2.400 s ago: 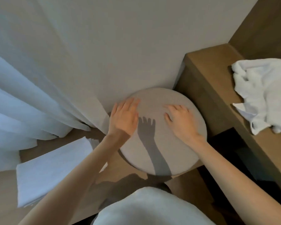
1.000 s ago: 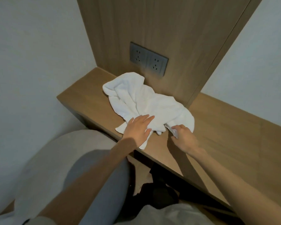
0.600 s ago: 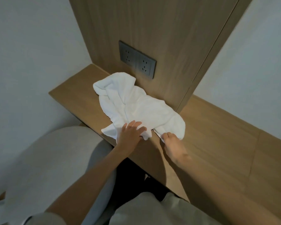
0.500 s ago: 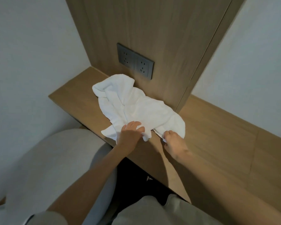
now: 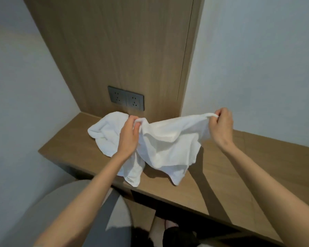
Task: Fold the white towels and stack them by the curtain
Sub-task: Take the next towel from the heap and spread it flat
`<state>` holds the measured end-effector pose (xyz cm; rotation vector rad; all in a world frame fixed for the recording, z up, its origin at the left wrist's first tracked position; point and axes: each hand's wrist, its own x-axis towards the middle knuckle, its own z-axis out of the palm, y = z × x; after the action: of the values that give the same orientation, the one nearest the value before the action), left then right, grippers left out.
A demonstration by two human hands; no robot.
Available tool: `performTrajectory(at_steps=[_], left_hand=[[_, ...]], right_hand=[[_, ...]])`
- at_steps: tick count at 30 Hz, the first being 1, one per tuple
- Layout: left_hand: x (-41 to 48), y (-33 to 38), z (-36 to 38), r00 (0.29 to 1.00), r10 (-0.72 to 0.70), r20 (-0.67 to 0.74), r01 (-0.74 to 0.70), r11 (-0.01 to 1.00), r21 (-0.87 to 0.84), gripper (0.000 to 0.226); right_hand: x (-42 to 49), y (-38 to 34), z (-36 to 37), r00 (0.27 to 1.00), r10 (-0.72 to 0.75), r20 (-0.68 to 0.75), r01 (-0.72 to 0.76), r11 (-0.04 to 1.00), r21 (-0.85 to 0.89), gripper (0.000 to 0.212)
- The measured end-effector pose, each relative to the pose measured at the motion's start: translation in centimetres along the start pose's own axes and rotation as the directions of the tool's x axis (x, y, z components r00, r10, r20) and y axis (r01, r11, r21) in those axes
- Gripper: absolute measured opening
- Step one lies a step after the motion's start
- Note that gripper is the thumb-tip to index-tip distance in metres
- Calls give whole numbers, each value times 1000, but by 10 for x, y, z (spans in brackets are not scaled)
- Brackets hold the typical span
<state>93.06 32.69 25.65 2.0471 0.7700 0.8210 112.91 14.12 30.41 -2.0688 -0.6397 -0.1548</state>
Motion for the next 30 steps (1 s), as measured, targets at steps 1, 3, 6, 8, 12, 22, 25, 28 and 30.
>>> performTrajectory(at_steps=[1,3,6,8,12,22,25,28,30], left_hand=[[3,3,2,999,3,53,-6,998,57,14],[6,10,10,990,-1,144,-32,975,221,19],[-3,25,32,979,-12,204,-43,964,262,20],[-9,39,47,978,-17,206,-8,992,124,24],[-22,80,81,930,125,346,-116,992,-47,44],[-43,112,200,834,69,548,-141,986,91,82],[-32,111,228,883,59,465,-132,983,126,51],[-18,105,245,915,-38,402,-94,948,304,43],[-11,108,252,915,-108,389,-53,923,381,42]], right_hand=[[2,-6,-8,999,15,-38,-14,999,39,9],[4,-14,-23,997,38,-61,-32,995,92,7],[0,-18,-44,998,42,-44,-36,991,127,6],[0,-17,-56,997,51,-55,-41,984,171,7],[8,-13,-74,991,86,-101,-55,959,277,11],[56,40,-134,988,106,-110,-45,889,455,27],[68,74,-164,977,120,-177,-40,917,397,27],[77,110,-196,940,228,-255,-110,908,405,25],[79,131,-216,909,292,-296,-152,896,418,19]])
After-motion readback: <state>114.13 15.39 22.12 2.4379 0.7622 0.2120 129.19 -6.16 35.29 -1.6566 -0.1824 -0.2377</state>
